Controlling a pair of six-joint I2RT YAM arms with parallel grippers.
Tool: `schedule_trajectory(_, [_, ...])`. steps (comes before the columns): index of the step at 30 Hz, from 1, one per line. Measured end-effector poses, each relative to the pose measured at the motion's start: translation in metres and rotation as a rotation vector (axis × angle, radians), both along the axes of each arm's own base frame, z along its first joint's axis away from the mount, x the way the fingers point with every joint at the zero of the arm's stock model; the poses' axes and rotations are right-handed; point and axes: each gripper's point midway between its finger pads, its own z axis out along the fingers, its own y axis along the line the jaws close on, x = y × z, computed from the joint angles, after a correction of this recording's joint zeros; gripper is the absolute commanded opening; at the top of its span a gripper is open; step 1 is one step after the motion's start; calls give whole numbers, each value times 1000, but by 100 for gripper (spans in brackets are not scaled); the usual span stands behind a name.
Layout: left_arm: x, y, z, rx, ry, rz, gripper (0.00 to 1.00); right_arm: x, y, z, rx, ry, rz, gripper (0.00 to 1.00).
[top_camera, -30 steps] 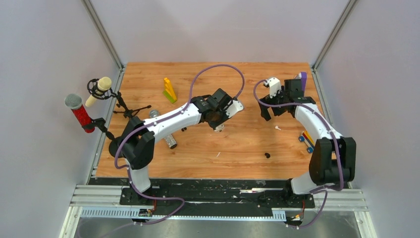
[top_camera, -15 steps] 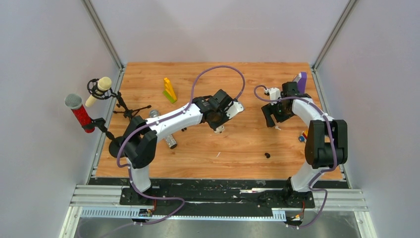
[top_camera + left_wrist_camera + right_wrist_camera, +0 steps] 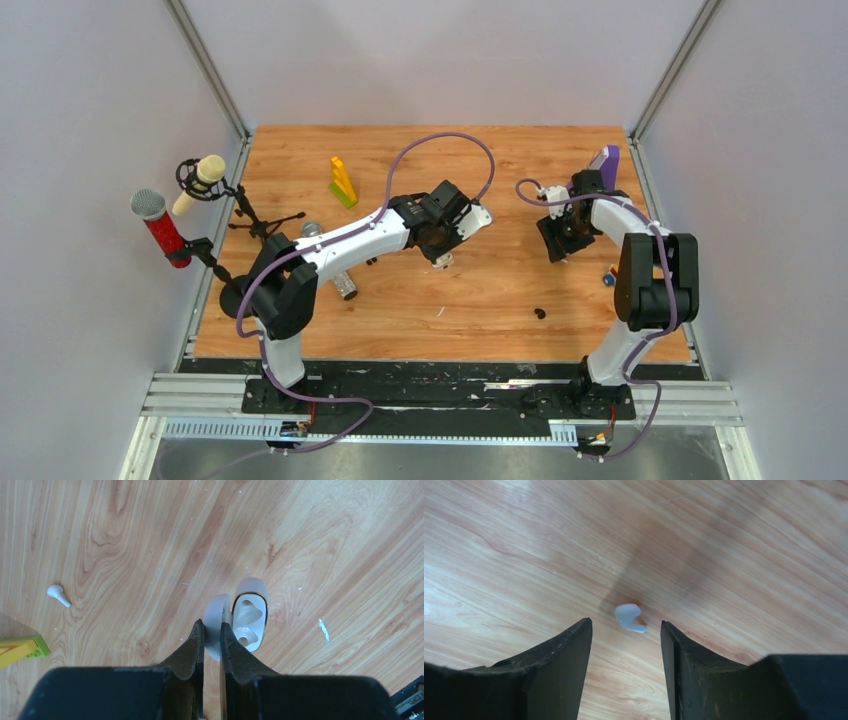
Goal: Insert the wireless bluetooth earbuds into the charging case
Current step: Pick up the earbud from the center of the board.
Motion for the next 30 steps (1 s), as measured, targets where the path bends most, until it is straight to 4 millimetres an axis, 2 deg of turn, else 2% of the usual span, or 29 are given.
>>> schedule_trajectory(3, [0,0,0,0,0,0,0,0,-7,0,-12,0,-10,43])
schedule_trajectory(8, [0,0,0,0,0,0,0,0,-9,0,-22,0,-2,37])
schedule_trajectory(22, [0,0,0,0,1,0,0,-1,-5,-1,-23,-3,50,35])
schedule_trajectory(30, [0,0,-1,2,3,1,0,-1,-1,-1,-33,0,44,43])
